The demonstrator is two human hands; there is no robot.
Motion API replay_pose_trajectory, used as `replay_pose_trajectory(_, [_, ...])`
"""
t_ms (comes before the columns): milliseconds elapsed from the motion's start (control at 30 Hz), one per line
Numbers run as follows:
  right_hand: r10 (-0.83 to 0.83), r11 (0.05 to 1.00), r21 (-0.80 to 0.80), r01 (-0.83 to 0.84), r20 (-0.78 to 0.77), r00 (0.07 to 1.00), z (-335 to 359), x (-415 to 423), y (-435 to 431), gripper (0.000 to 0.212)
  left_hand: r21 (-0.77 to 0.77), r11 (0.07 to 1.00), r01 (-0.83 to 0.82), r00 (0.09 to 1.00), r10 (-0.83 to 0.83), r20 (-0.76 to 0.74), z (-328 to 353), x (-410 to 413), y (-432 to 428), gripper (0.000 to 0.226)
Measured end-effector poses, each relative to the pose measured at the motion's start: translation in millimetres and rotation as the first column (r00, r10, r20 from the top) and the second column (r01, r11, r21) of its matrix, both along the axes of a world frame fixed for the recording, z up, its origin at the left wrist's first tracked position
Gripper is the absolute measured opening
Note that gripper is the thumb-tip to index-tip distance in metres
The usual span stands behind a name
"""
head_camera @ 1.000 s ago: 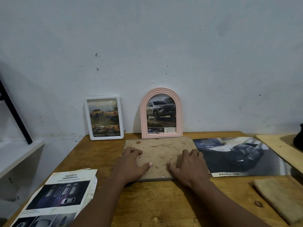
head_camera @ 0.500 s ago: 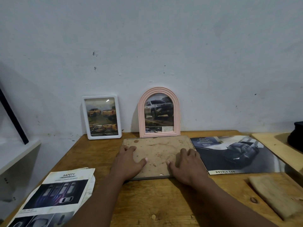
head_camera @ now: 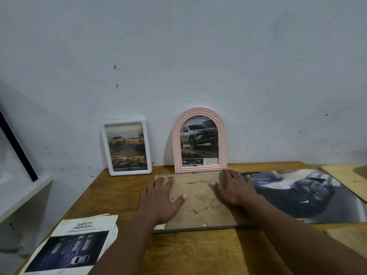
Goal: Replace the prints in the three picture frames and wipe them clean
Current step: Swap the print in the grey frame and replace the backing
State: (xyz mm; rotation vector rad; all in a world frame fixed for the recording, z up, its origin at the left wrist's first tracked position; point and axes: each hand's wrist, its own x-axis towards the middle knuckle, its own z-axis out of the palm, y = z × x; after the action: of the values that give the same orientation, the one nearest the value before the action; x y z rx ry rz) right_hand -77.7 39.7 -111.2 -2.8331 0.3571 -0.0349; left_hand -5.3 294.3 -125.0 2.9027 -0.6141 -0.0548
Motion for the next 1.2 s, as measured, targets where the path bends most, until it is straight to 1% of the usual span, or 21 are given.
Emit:
replay_pose_trajectory(67, [-0.008,1.0,-0.022,0.009,0.038,0.999,-7,5,-2,0.079,0.058,0.998,0.025,0.999,-0.024,-0.024,-2,3,-2,0.106])
replay_pose_trajectory(100, [-0.013,0.999,-0.036,0.015,0.059,0.998,-9,6,-2,0.079,0.07,0.997,0.034,0.999,-0.031,-0.044,-2,4,-2,0.105])
replay_pose_trajectory(200, [-0.029,0.999,-0.033,0.031,0.07,0.997,-11,6,-2,0.083,0.079,0.996,0.046,0.994,-0.038,-0.102,1,5,-3,0.09])
replay_pose_trajectory(267, [-0.027,0.999,-0.036,0.03,0.082,0.996,-14,4,-1,0.086,0.098,0.994,0.048,0.992,-0.036,-0.119,2,4,-3,0.086])
replay_pose_trajectory(367, [-0.023,0.998,-0.049,0.03,0.148,0.989,-16,2,2,0.076,0.121,0.991,0.052,0.993,-0.039,-0.109,2,2,-3,0.086])
replay_pose_trajectory(467, [-0.047,0.994,-0.083,0.066,0.215,0.976,-15,-1,5,0.064,0.132,0.99,0.054,0.994,-0.04,-0.1,2,3,-3,0.087])
replay_pose_trajectory(600, [-0.029,0.993,-0.106,0.049,0.179,0.983,-12,-2,3,0.059,0.109,0.993,0.046,0.99,-0.031,-0.137,9,3,-6,0.089])
replay_pose_trajectory(700, [-0.005,0.992,-0.125,0.025,0.162,0.987,-11,-2,1,0.064,0.114,0.993,0.03,0.991,-0.015,-0.132,14,8,-10,0.096])
replay_pose_trajectory(867, [-0.001,0.992,-0.126,0.018,0.137,0.991,-11,-1,-2,0.072,0.131,0.991,-0.001,0.997,0.011,-0.076,12,15,-17,0.102])
replay_pose_trajectory(967, [-0.003,0.994,-0.109,0.018,0.141,0.99,-13,0,-5,0.07,0.113,0.994,-0.001,0.996,0.011,-0.084,12,14,-17,0.099])
replay_pose_trajectory(1033, [-0.014,0.998,-0.065,0.025,0.158,0.987,-15,-1,-5,0.067,0.087,0.996,-0.007,0.995,0.016,-0.102,12,12,-15,0.095])
replay_pose_trajectory(1133, [-0.074,0.997,0.039,0.067,0.222,0.972,-13,-4,-4,0.067,0.007,1.0,-0.018,0.989,0.019,-0.144,10,12,-10,0.087])
replay_pose_trajectory(1200, [-0.103,0.994,0.068,0.088,0.271,0.957,-10,-8,-5,0.061,-0.033,0.999,-0.028,0.99,0.023,-0.142,11,12,-7,0.081])
